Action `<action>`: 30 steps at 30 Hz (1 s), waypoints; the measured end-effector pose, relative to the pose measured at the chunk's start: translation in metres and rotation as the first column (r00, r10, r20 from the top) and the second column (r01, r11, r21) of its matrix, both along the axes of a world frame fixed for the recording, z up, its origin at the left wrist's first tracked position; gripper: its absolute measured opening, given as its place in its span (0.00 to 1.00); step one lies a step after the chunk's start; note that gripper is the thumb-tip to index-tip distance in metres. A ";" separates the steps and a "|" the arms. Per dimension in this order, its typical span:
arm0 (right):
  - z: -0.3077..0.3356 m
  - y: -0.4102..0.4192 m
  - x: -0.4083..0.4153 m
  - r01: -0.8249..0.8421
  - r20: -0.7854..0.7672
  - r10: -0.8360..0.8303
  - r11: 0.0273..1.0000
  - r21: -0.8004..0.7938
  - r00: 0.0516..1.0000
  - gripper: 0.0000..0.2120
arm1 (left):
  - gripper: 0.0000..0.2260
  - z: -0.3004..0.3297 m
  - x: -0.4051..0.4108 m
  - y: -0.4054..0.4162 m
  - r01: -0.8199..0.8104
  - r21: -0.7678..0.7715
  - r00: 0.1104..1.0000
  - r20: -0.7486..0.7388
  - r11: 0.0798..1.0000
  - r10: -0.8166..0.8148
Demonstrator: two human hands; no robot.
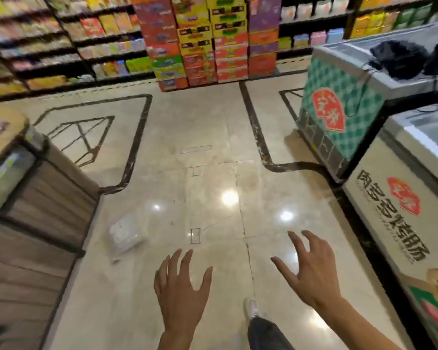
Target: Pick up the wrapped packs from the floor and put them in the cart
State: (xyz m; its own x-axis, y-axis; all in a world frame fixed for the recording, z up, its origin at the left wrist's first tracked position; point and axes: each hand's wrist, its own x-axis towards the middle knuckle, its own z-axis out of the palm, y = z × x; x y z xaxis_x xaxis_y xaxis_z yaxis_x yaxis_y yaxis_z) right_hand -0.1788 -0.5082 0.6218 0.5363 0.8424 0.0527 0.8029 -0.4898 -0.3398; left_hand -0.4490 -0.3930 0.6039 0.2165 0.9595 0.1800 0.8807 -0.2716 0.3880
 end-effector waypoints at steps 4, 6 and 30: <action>-0.010 0.120 -0.029 -0.212 -0.062 0.210 0.977 -0.024 0.976 0.36 | 0.31 -0.002 -0.060 0.052 -0.272 -0.036 0.962 -0.041 0.962 0.271; -0.010 0.180 -0.051 -0.346 -0.070 0.343 0.938 -0.034 0.937 0.36 | 0.31 0.003 -0.086 0.073 -0.392 -0.043 0.920 -0.052 0.919 0.389; -0.067 0.701 -0.355 -0.822 -0.101 0.828 0.519 -0.235 0.552 0.38 | 0.31 -0.084 -0.287 0.473 -0.668 -0.213 0.718 0.066 0.713 0.693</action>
State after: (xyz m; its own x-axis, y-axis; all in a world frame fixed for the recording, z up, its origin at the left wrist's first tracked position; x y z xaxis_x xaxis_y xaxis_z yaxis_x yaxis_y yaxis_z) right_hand -0.5338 0.1928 0.5544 -0.4036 0.8926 -0.2012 0.8939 0.3377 -0.2947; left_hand -0.7362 0.0799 0.5200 -0.5207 0.8536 -0.0150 0.7381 0.4589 0.4945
